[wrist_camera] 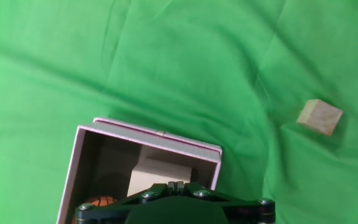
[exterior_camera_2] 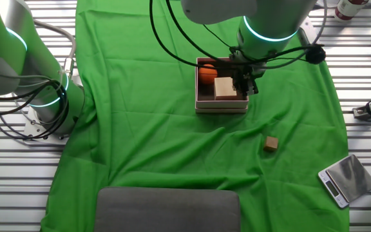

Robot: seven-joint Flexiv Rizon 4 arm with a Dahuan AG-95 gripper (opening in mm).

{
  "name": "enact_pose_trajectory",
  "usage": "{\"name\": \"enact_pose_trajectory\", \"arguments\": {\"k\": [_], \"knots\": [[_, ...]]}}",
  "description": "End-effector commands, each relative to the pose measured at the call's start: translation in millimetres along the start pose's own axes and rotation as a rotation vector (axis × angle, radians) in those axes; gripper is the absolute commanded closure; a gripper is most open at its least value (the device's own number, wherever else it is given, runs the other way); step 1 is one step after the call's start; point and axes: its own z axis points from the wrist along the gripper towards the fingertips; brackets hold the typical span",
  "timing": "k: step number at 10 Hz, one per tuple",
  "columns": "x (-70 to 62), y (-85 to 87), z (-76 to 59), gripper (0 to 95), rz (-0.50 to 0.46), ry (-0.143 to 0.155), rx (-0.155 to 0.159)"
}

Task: Take everything out of the gift box

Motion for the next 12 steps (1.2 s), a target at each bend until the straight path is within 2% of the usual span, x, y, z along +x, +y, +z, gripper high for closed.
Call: {"name": "enact_pose_trajectory", "arguments": {"k": [1, 2, 4, 5, 6, 8, 12], "knots": [[-1.7, 5.3, 6.3, 57.0, 0.013, -0.011, -0.007], [-1.4, 8.8, 10.0, 38.0, 0.027, -0.013, -0.006], [1.5, 12.1, 13.7, 38.0, 0.051, -0.010, 0.002], [6.3, 13.8, 16.0, 19.0, 0.072, -0.010, 0.004], [7.5, 14.3, 16.4, 19.0, 0.077, -0.009, 0.006], [12.7, 17.0, 14.9, 19.0, 0.103, -0.005, 0.027], [16.7, 18.6, 15.2, 19.0, 0.132, -0.007, 0.037]]}}
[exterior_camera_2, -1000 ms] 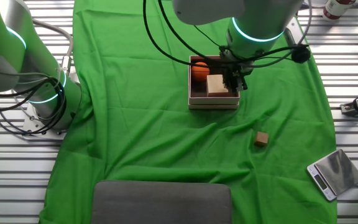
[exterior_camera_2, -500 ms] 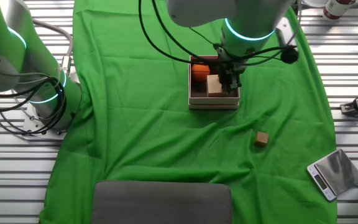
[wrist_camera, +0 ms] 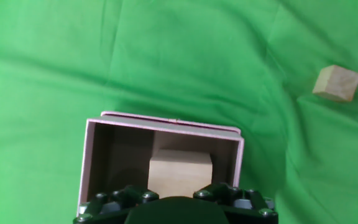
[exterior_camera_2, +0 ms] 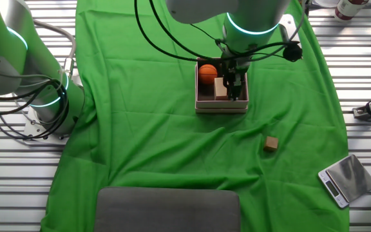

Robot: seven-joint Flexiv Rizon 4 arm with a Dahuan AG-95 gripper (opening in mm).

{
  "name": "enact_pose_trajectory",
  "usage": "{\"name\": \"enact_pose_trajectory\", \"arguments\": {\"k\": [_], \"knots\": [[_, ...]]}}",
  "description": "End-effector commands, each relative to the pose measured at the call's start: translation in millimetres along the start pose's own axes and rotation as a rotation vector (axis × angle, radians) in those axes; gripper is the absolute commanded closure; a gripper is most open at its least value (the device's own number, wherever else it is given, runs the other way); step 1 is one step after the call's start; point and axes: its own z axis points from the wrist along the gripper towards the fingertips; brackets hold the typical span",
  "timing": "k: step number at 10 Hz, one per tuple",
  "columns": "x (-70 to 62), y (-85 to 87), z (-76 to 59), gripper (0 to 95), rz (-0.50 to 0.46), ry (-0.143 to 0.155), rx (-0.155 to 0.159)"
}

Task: Take everything out of the gift box

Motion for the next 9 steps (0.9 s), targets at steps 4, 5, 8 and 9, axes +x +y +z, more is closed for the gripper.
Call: {"name": "enact_pose_trajectory", "arguments": {"k": [4, 5, 8, 9], "knots": [[6.3, 0.0, 10.0, 19.0, 0.005, -0.009, 0.010], [8.1, 0.0, 13.4, 19.0, 0.005, -0.010, 0.014], [7.8, -2.9, 27.0, 19.0, 0.004, -0.011, 0.021], [7.2, -3.9, 32.1, 19.0, 0.006, -0.011, 0.020]]}}
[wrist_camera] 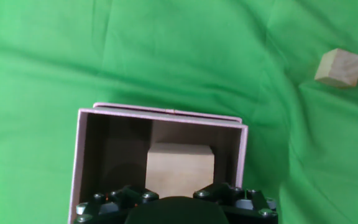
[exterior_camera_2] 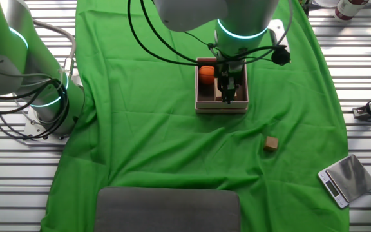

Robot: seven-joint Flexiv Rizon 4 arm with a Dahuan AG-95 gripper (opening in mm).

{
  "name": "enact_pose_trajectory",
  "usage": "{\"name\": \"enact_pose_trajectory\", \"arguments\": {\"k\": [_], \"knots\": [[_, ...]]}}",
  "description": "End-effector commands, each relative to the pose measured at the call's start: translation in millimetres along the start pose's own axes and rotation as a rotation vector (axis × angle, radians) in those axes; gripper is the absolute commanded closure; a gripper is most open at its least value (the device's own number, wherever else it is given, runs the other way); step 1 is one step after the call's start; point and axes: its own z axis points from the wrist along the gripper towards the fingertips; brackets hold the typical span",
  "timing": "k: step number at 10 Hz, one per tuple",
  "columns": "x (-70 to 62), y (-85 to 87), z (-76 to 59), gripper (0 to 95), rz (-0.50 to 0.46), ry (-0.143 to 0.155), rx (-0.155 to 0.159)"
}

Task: Take everything out of the gift box

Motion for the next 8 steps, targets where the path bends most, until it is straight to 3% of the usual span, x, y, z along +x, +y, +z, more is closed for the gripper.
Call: {"name": "enact_pose_trajectory", "arguments": {"k": [1, 2, 3, 4, 8], "knots": [[-2.3, -2.2, 8.6, 19.0, 0.005, -0.003, 0.006], [-2.6, -2.8, 12.2, 19.0, 0.009, -0.003, 0.004], [-2.7, -2.9, 12.8, 38.0, 0.012, -0.003, 0.003], [-2.8, -3.2, 11.2, 95.0, 0.009, -0.002, 0.010], [-2.4, -2.9, 6.4, 95.0, -0.011, 0.001, 0.002]]}}
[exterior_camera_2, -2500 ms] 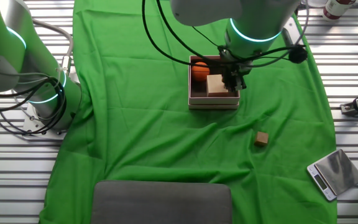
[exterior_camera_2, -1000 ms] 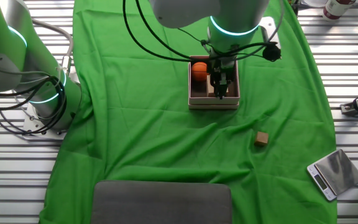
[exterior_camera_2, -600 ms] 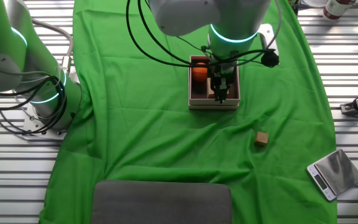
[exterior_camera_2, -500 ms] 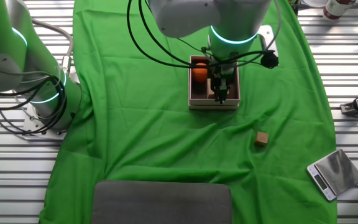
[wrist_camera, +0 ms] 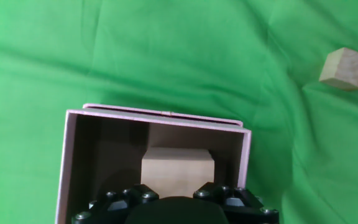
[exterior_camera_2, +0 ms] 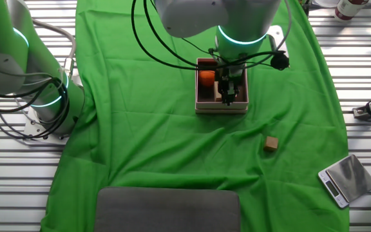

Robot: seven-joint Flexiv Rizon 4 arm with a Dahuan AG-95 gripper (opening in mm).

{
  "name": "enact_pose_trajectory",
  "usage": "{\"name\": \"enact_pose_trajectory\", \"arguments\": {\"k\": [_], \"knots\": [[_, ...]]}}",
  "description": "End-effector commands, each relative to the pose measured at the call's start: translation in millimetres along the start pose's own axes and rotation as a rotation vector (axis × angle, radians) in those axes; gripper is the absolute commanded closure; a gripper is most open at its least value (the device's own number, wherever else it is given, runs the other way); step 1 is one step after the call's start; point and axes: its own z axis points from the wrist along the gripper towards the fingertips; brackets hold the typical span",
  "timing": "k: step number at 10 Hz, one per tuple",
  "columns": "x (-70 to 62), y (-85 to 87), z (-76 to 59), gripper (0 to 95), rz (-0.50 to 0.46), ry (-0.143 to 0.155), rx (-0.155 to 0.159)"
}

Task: Take everything out of the gift box

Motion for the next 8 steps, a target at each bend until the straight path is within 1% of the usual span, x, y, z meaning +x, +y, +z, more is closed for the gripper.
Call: {"name": "enact_pose_trajectory", "arguments": {"k": [1, 4, 6, 8], "knots": [[-0.2, 1.5, -6.3, 95.0, -0.006, 0.005, 0.001], [0.6, 3.9, -20.8, 95.0, -0.027, 0.005, -0.001], [-0.7, 5.3, -38.3, 95.0, -0.033, 0.019, -0.002], [-1.3, 0.2, -54.0, 95.0, -0.056, 0.026, -0.003]]}}
